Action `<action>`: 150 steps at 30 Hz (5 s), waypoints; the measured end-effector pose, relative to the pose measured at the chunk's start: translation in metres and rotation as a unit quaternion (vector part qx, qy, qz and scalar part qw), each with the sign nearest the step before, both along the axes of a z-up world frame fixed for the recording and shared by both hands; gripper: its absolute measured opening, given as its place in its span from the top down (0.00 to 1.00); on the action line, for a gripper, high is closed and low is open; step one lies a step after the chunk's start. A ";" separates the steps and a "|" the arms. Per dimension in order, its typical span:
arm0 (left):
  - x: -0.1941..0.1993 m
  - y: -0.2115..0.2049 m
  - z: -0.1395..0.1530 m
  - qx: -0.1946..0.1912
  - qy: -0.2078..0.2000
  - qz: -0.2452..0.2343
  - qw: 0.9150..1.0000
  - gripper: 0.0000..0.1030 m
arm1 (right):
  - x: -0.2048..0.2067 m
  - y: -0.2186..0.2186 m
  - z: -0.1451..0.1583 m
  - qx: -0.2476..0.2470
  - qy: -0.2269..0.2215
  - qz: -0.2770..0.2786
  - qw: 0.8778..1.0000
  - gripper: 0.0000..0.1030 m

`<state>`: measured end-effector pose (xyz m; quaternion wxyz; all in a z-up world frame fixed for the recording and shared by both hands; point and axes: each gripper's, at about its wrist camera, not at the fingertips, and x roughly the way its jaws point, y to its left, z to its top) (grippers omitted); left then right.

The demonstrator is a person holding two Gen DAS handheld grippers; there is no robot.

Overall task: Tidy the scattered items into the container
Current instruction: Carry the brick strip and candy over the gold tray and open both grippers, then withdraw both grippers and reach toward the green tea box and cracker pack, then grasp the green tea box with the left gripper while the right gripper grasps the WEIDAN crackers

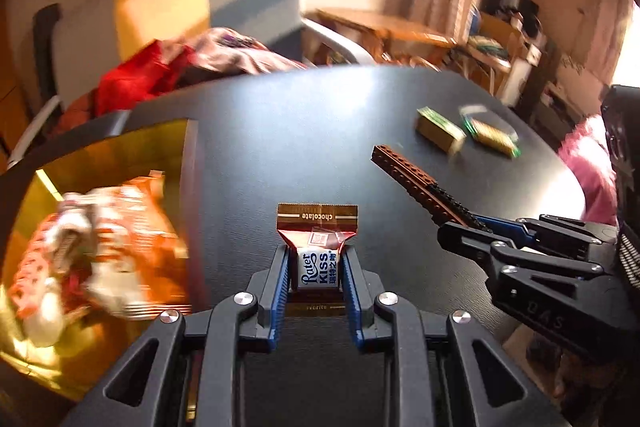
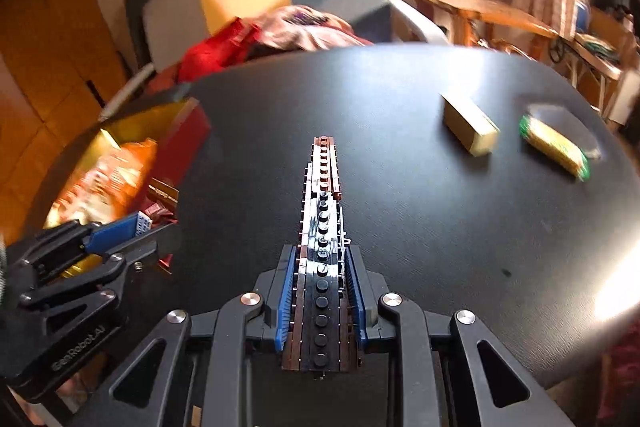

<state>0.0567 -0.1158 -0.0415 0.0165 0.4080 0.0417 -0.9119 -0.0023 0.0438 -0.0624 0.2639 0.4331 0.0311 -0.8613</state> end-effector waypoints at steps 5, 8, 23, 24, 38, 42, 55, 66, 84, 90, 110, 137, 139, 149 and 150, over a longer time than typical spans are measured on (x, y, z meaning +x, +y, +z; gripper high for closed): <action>0.020 -0.056 0.015 0.009 0.021 0.072 0.997 0.76 | 0.009 -0.050 0.028 -0.027 0.015 0.063 0.998 0.76; 0.035 -0.095 0.020 0.008 0.029 0.121 0.992 0.76 | 0.015 -0.087 0.038 -0.037 0.014 0.104 0.994 0.76; 0.047 -0.212 0.002 0.014 0.011 0.226 0.974 0.74 | 0.019 -0.243 0.033 -0.053 -0.034 0.212 0.975 0.76; 0.046 -0.212 0.002 0.014 0.009 0.225 0.974 0.73 | 0.018 -0.245 0.031 -0.056 -0.041 0.215 0.974 0.73; 0.059 -0.188 0.003 0.025 0.017 0.225 0.974 0.62 | 0.019 -0.204 0.023 -0.074 -0.055 0.180 0.979 0.73; 0.059 -0.164 0.015 0.019 0.030 0.202 0.979 0.62 | 0.014 -0.169 0.020 -0.084 -0.052 0.143 0.985 0.73; -0.006 -0.015 0.010 0.020 -0.011 -0.003 1.000 0.57 | -0.053 0.067 -0.017 -0.066 -0.063 -0.118 0.989 0.48; -0.070 0.073 -0.031 0.041 -0.094 -0.101 0.990 0.57 | -0.099 0.210 -0.025 -0.052 -0.064 -0.237 0.968 0.38; -0.155 0.101 -0.032 0.051 -0.107 -0.110 0.987 0.56 | -0.248 0.187 -0.032 -0.004 -0.072 -0.153 0.986 0.36; -0.206 0.108 -0.019 0.116 -0.119 -0.105 0.980 0.55 | -0.203 0.180 -0.023 -0.030 -0.070 -0.083 0.994 0.38; -0.304 0.163 -0.058 0.099 -0.205 -0.044 0.973 0.54 | -0.130 0.219 -0.040 -0.082 -0.047 -0.146 0.985 0.33; -0.228 0.108 -0.067 0.036 -0.184 -0.091 0.978 0.67 | -0.223 0.166 -0.046 0.031 -0.047 -0.023 0.998 0.52; -0.216 0.102 -0.067 0.040 -0.183 -0.091 0.978 0.67 | -0.207 0.162 -0.046 0.032 -0.048 -0.012 0.998 0.53; -0.150 0.061 -0.060 0.075 -0.166 -0.081 0.980 0.65 | -0.134 0.153 -0.044 0.000 -0.063 0.002 0.998 0.42; -0.144 0.056 -0.057 0.079 -0.158 -0.081 0.981 0.64 | -0.129 0.155 -0.042 -0.007 -0.060 -0.007 0.998 0.40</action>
